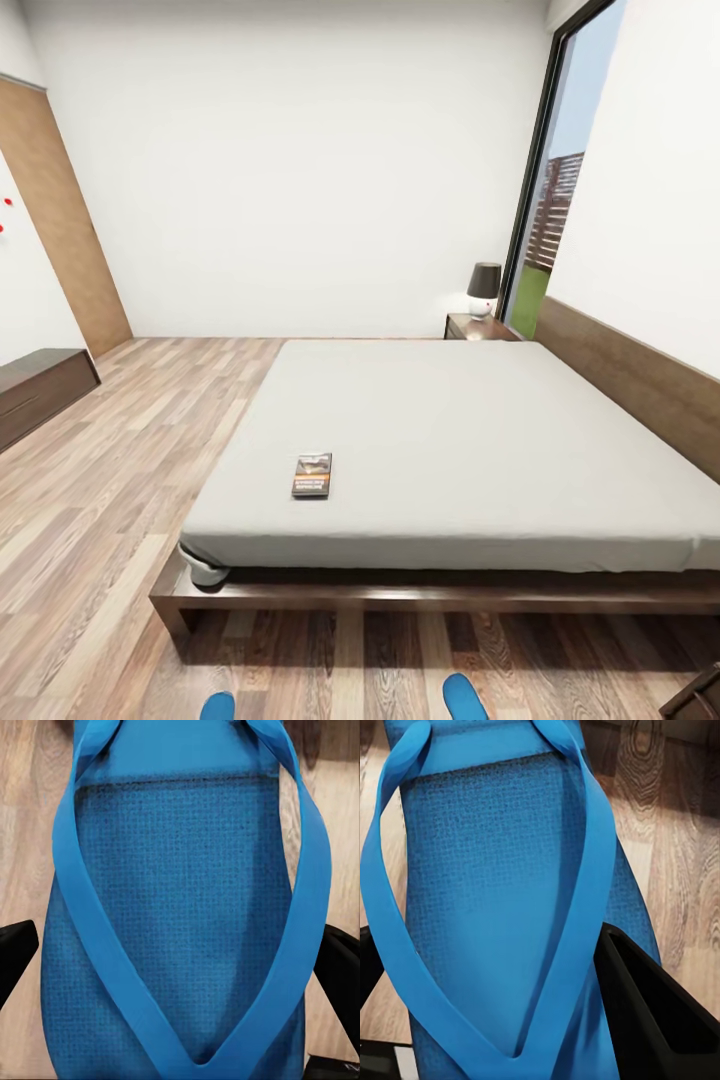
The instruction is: In the bedroom, move the book from the bed onto either nightstand, and place the two sandals side by side next to the bed.
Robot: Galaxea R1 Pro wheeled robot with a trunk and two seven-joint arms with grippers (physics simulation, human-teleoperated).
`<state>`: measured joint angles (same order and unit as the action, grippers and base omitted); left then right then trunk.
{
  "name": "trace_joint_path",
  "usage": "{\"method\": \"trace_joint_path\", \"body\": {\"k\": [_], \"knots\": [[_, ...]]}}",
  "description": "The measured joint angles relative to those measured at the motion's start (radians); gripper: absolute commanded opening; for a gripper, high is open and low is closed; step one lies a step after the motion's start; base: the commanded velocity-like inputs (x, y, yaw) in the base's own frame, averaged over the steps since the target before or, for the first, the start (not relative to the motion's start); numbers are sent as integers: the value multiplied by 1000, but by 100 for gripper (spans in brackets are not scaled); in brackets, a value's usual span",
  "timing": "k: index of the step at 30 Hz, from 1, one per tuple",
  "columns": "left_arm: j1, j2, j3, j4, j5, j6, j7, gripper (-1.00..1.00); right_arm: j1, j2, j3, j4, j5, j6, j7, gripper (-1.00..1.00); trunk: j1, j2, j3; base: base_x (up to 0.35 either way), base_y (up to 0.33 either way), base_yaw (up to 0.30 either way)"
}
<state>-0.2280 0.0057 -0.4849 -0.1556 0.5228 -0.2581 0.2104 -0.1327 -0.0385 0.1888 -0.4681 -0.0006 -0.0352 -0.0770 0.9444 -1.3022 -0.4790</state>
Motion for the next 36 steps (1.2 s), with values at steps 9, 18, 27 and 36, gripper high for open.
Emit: {"method": "trace_joint_path", "body": {"k": [9,18,27,36], "knots": [[-1,-2,0,0,-2,55,0,-100,-6,12,-3,0,-3,12,-5,-100,35,-63,-28,0,0,0],[-10,-4,-1,-4,1,90,4,-100,-17,17,-17,0,-13,67,-6,-100,69,-126,-56,0,0,0],[-33,-4,-3,-12,3,125,12,-100,-52,15,-67,3,-82,93,-6,-100,104,-189,-85,0,0,0],[-69,-4,-5,-14,3,171,13,-100,-75,19,-71,3,-100,178,-2,-100,138,-252,-113,0,0,0]]}}
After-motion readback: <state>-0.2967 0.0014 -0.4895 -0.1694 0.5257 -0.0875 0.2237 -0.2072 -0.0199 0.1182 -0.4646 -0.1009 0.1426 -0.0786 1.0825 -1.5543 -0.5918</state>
